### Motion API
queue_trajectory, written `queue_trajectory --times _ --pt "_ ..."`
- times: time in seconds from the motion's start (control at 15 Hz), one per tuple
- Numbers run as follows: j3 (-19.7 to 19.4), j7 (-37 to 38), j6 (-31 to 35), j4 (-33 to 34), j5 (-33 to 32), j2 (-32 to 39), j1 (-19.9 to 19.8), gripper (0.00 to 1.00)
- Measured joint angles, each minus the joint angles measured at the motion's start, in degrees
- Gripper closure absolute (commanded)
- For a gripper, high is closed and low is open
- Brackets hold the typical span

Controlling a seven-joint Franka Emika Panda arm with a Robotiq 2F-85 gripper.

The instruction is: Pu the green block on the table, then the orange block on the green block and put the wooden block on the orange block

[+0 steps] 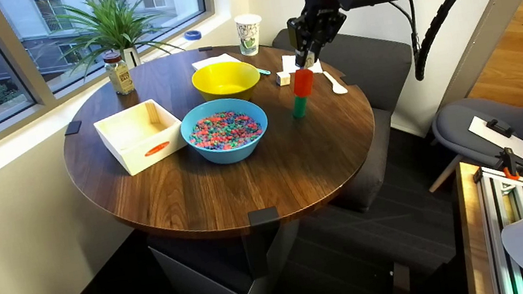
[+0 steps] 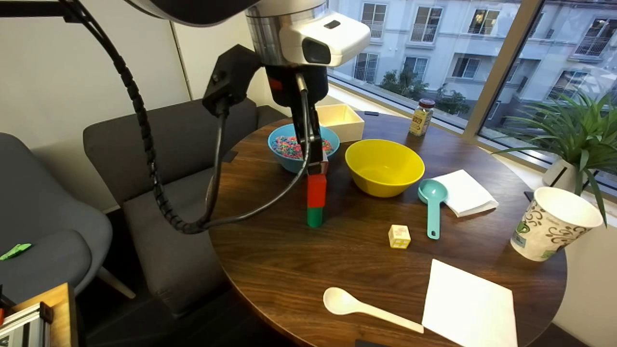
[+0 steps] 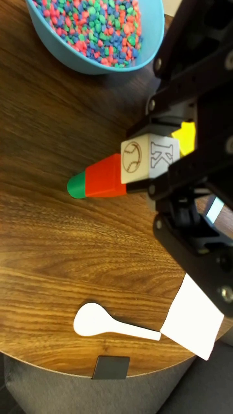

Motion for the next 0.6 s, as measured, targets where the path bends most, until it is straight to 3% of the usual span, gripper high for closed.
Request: queue_trajectory --times 0.6 --pt "0.14 1.02 0.0 0.39 -0.92 0.93 0.04 0.91"
